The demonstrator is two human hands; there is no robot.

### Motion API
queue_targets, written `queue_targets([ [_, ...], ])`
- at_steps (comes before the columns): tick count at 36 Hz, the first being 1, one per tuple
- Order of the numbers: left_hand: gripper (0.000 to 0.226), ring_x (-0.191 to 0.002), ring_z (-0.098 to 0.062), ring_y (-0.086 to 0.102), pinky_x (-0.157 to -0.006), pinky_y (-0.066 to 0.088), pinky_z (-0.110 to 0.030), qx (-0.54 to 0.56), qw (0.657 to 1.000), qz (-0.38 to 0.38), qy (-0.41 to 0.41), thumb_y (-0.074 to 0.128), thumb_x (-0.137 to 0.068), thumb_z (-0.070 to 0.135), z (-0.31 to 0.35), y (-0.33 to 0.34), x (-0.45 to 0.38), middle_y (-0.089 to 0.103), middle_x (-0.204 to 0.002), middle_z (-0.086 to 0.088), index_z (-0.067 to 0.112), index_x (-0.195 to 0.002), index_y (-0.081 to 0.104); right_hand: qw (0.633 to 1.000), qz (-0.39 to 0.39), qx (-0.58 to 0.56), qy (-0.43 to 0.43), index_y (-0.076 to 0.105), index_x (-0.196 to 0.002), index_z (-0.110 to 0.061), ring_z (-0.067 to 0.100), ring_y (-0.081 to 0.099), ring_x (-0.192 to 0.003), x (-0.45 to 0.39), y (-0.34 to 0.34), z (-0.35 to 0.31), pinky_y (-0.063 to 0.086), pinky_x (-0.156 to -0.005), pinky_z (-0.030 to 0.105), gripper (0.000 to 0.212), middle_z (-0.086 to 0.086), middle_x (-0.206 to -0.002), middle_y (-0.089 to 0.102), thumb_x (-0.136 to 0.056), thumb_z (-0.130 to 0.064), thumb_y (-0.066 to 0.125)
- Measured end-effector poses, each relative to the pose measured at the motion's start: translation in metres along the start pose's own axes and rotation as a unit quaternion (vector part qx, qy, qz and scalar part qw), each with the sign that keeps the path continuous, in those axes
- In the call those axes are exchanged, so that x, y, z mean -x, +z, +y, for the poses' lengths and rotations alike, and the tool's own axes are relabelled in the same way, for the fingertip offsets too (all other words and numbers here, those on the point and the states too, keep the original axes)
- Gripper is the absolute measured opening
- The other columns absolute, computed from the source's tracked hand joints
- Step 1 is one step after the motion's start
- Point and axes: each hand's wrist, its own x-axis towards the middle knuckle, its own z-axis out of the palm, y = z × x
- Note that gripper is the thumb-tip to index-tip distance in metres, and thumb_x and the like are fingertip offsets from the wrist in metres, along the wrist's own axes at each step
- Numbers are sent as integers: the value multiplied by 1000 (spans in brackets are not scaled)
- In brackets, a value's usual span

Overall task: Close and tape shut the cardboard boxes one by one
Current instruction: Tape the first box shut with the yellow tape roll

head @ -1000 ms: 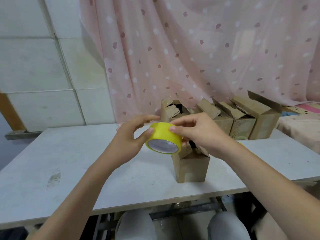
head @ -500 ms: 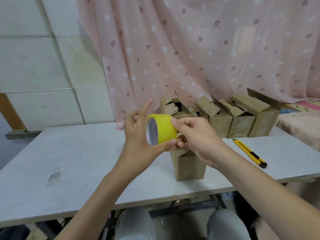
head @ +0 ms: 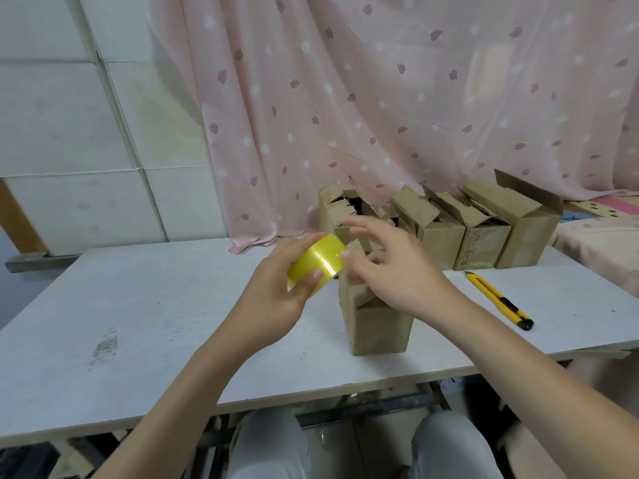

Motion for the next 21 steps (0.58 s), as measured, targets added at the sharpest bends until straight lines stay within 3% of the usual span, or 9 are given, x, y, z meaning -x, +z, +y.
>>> queue_targets([
  [4, 53, -113, -1, 52, -93, 41, -18, 10, 1000, -17, 5, 61, -88, 37, 3, -1, 3, 57, -117, 12, 30, -140, 53, 993, -80, -85, 30, 57, -140, -30, 23, 76, -79, 0, 1, -9, 61, -82, 48, 49, -1, -128, 65, -96, -9, 52],
  [7, 66, -118, 0, 51, -94, 40, -13, -11, 1000, -25, 12, 73, -80, 43, 1, -4, 3, 57, -125, 12, 31, -141, 51, 994, -94, -53, 34, 58, -136, -38, 17, 76, -84, 1, -1, -11, 54, -90, 61, 51, 1, -110, 75, -93, -12, 52],
  [11, 58, -116, -2, 52, -92, 44, -19, -57, 998, -25, 21, 79, -84, 30, -1, -9, 2, 59, -124, 15, 39, -136, 53, 990, -131, -29, 42, 57, -137, -35, 15, 76, -82, 3, -4, -11, 52, -94, 62, 54, 5, -88, 78, -91, -8, 55],
  [13, 58, -114, 0, 51, -89, 43, -15, -67, 997, -30, 20, 80, -84, 27, 0, -10, 3, 59, -122, 18, 46, -131, 53, 990, -134, -22, 40, 59, -136, -31, 15, 76, -81, 3, -3, -12, 54, -91, 59, 53, 2, -95, 77, -88, -7, 59],
  [16, 59, -112, 2, 51, -87, 44, -15, -64, 997, -35, 26, 80, -83, 23, 2, -14, 3, 60, -119, 17, 49, -128, 52, 988, -128, -67, 49, 60, -131, -21, 21, 76, -82, 2, -4, -12, 58, -90, 47, 48, 1, -122, 68, -88, 1, 60],
  [21, 59, -111, -2, 54, -89, 46, -25, -43, 997, -54, 29, 80, -84, 20, 5, -17, 2, 61, -117, 15, 50, -126, 53, 984, -159, -72, 42, 63, -128, -23, 22, 76, -88, 2, -5, -13, 57, -94, 46, 46, 2, -122, 68, -88, 0, 61],
])
